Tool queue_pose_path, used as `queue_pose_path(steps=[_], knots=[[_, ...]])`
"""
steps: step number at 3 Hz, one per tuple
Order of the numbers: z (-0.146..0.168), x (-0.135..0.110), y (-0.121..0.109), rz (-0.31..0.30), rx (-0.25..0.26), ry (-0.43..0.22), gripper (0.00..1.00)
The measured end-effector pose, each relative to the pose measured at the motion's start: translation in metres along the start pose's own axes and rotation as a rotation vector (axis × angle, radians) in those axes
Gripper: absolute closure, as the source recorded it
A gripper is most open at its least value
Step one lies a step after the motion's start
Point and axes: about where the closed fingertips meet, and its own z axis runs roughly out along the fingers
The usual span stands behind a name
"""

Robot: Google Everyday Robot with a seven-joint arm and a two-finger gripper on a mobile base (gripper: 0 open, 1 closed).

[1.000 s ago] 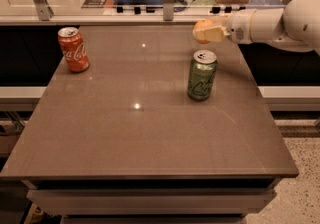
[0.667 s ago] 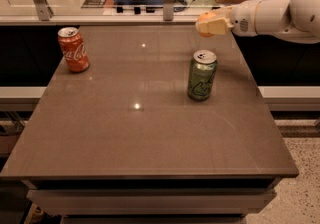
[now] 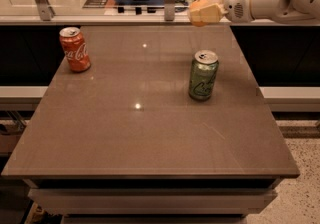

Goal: Move orange near coke can

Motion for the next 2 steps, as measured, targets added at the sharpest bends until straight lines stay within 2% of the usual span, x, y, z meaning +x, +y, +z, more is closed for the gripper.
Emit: queue_pose_path(steps=[2], knots=[[0.009,-0.052,0.055,-0.051,-0.065,-0.019,1.0]])
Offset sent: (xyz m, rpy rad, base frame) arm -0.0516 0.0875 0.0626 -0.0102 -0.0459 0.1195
